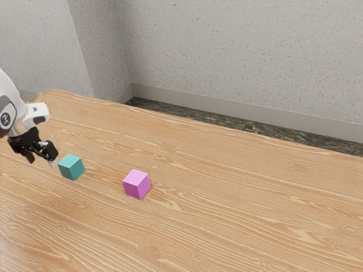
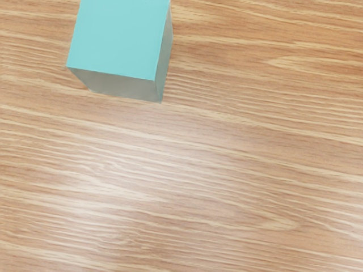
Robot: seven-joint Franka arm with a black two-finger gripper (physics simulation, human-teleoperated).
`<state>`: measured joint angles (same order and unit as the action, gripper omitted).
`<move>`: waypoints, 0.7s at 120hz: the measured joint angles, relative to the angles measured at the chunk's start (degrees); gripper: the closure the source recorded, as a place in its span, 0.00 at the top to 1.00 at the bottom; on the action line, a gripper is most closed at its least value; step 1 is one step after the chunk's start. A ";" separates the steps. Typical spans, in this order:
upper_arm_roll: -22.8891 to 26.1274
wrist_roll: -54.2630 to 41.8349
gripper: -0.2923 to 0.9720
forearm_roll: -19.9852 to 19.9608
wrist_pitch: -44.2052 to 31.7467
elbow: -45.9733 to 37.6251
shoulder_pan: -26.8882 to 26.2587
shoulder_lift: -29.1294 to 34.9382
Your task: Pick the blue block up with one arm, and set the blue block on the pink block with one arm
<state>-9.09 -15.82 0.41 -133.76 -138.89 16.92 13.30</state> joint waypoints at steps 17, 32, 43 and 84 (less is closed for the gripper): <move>-0.20 -6.27 0.69 -1.40 -15.42 -3.85 1.45 -5.26; -0.12 -10.69 0.69 -2.55 -24.84 -3.97 2.62 -10.81; 0.64 -13.39 0.69 -3.86 -29.87 -3.62 4.65 -14.36; 3.45 -20.50 0.68 -9.73 -38.84 -1.40 3.97 -21.27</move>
<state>-5.63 -36.31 -9.32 -172.60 -140.29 20.89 -7.98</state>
